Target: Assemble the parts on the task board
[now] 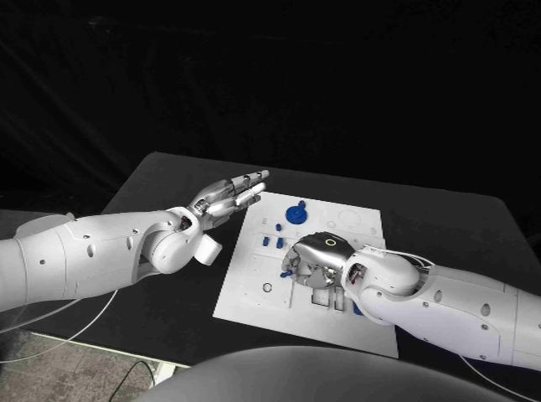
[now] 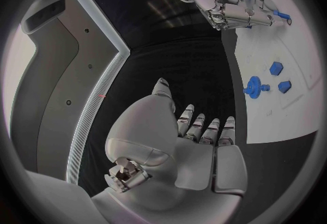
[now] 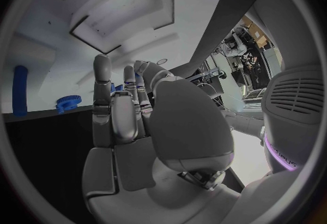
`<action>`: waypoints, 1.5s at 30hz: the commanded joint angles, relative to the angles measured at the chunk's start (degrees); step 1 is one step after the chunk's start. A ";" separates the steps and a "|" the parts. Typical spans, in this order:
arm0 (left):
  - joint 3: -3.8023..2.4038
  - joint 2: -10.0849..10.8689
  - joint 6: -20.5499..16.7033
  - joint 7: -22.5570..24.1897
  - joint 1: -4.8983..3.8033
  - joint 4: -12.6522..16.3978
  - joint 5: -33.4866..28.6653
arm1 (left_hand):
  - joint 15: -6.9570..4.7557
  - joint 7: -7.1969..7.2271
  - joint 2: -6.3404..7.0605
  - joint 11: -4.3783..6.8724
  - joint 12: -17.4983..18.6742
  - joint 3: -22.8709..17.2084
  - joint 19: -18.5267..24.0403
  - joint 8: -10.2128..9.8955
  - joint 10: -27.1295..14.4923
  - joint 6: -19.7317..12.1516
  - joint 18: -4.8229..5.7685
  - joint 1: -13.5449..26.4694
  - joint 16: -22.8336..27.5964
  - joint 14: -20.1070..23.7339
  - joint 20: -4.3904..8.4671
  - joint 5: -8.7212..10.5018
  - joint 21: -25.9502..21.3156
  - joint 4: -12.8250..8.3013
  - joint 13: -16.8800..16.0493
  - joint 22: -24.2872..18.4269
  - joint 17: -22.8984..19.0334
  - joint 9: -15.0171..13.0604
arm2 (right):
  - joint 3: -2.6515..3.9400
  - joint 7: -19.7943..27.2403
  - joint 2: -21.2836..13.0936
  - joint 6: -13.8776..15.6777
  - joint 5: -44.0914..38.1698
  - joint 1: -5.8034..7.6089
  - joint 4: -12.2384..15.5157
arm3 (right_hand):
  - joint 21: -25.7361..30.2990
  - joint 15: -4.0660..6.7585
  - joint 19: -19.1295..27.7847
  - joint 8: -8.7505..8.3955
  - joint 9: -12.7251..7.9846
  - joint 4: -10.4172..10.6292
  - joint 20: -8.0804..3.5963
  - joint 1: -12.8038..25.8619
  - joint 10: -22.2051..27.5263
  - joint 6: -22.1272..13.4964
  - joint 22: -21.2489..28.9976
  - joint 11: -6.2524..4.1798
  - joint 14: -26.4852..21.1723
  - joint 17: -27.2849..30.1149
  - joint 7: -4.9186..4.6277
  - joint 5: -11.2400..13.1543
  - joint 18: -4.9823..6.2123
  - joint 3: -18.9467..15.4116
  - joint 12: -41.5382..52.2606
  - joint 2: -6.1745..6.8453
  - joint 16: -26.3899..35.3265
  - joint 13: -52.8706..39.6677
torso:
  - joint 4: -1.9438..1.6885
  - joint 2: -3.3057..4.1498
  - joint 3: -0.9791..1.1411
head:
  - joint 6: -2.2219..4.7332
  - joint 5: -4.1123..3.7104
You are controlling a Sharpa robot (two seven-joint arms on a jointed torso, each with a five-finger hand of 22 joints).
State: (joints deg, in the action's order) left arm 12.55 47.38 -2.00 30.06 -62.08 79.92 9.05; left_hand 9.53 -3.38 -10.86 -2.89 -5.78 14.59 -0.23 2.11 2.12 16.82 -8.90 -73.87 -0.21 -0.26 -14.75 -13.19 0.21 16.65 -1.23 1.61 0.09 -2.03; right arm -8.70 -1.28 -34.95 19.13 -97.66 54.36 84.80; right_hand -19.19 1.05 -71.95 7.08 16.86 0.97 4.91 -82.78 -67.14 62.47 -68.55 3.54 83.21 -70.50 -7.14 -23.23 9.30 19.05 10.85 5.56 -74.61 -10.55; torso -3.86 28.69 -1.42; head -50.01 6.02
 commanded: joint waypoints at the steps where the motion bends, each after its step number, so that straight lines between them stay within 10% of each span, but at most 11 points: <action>1: -0.03 -0.07 1.06 0.27 0.00 -0.02 0.02 | 0.40 0.05 -0.58 -0.32 -0.23 0.21 0.02 0.11 -0.06 0.45 -0.36 -0.13 0.08 -0.01 -0.31 -0.26 0.11 -0.04 0.05 0.07 0.02 -0.08 | 0.10 0.64 -0.27 2.75 0.30 0.00 0.39 | -0.29 -0.12 -0.16 0.25 0.09 0.03 -0.18 0.21 -0.33 0.43 -0.06 0.02 0.37 -0.04 0.02 -0.22 1.05 -0.32 0.19 -0.78 -0.36 0.02 | 0.02 -0.01 0.00 | 0.01 0.19; 21: -0.03 -0.20 1.18 -0.09 0.00 -0.25 -0.07 | 0.45 -0.15 -0.79 -0.31 -0.26 0.16 0.00 0.13 -0.06 0.56 -0.39 -0.20 0.07 -0.04 -0.40 -0.33 0.13 -0.04 0.05 0.17 0.03 -0.10 | 0.37 -4.91 0.57 -4.86 -17.41 2.35 3.66 | -0.10 -0.17 0.12 0.07 0.10 -0.46 -0.63 0.15 -0.86 0.74 -0.42 -0.28 0.01 0.98 0.38 -0.45 1.22 -0.60 0.07 -0.32 0.44 0.20 | -0.14 0.00 0.01 | 0.01 0.16; 45: -0.02 -0.42 1.85 -0.77 0.01 -0.63 -0.09 | 0.66 -0.86 -1.02 -0.17 -0.25 0.19 -0.03 0.29 -0.11 1.47 -0.47 -0.33 0.05 -0.08 -0.65 -0.35 0.15 -0.06 0.05 0.22 0.04 -0.21 | 0.36 -6.05 1.14 -7.01 -21.72 2.46 3.62 | 0.29 -0.19 0.83 -0.71 -0.21 -0.87 -0.82 0.83 -1.11 0.96 -1.29 -0.39 -0.25 1.58 0.54 3.04 1.04 0.31 -0.24 -0.13 0.95 0.31 | -0.02 -0.01 0.00 | 0.01 0.44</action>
State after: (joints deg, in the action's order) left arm 12.56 47.12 -1.47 29.12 -62.07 79.27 9.02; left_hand 9.73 -4.20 -11.31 -2.89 -5.78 14.59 -0.23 2.11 2.12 18.04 -8.91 -74.33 -0.21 -0.47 -15.16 -13.18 0.21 16.65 -1.26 1.80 0.11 -2.16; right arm -8.36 -6.98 -33.80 12.88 -118.41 56.80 88.35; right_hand -19.18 1.04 -71.22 6.62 16.60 0.08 4.19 -82.42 -67.84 63.21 -69.76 3.24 83.20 -68.94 -6.78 -20.40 10.19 19.00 10.85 5.22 -73.93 -10.29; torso -3.87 28.69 -1.42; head -50.01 6.47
